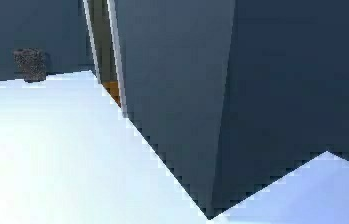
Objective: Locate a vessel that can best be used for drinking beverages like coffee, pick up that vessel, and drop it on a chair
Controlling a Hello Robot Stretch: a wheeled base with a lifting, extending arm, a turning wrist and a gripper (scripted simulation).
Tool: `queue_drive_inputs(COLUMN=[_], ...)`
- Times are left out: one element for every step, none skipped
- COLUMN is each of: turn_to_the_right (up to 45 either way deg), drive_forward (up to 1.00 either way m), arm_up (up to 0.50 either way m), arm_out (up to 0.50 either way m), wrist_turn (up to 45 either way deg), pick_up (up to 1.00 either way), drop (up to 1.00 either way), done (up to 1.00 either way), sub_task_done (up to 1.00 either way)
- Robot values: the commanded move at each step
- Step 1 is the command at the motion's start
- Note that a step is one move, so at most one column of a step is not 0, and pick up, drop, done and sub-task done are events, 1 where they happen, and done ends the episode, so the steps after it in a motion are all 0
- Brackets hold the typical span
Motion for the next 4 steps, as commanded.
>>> queue_drive_inputs(turn_to_the_right=[-27.0, 0.0, 0.0, 0.0], drive_forward=[0.00, 1.00, 1.00, 1.00], arm_up=[0.00, 0.00, 0.00, 0.00], arm_out=[0.00, 0.00, 0.00, 0.00], wrist_turn=[0.0, 0.0, 0.0, 0.0], pick_up=[0.00, 0.00, 0.00, 0.00], drop=[0.00, 0.00, 0.00, 0.00], done=[0.00, 0.00, 0.00, 0.00], sub_task_done=[0.00, 0.00, 0.00, 0.00])
